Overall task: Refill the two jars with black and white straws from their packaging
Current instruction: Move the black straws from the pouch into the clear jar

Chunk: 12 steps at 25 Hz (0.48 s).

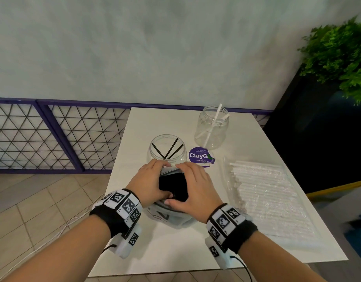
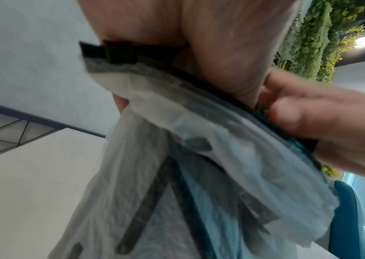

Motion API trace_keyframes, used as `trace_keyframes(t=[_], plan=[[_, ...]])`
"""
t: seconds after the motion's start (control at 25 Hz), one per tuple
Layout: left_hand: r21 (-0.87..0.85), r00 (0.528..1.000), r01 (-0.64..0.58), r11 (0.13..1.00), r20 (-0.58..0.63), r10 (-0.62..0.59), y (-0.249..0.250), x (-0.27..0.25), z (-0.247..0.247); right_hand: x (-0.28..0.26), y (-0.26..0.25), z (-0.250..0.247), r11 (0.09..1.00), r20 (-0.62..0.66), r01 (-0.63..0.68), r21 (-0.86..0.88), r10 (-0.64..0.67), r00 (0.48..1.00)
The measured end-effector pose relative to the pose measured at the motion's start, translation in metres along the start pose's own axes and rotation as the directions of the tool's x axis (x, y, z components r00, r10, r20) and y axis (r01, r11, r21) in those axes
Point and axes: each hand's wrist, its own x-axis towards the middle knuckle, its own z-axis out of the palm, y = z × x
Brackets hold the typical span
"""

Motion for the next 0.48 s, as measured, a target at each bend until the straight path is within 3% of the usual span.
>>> trace_keyframes(t=[0.28,0.36,0.48], plan=[[-0.038,0.994,0.027,0.999,0.106,-0.023,-0.010,-0.001,-0.015,0.003,0.016,0.003,1.000,0.122,0.029,0.000,-0.029,0.992],[-0.065,0.991,0.068,0.996,0.116,-0.060,-0.009,-0.002,-0.016,0.003,0.019,0.004,0.998,0.114,0.045,0.048,-0.050,0.992],[-0.166,0.988,0.125,0.978,0.115,-0.106,-0.004,0.000,-0.016,0.003,0.020,0.004,0.995,0.059,0.096,-0.011,-0.095,0.994]])
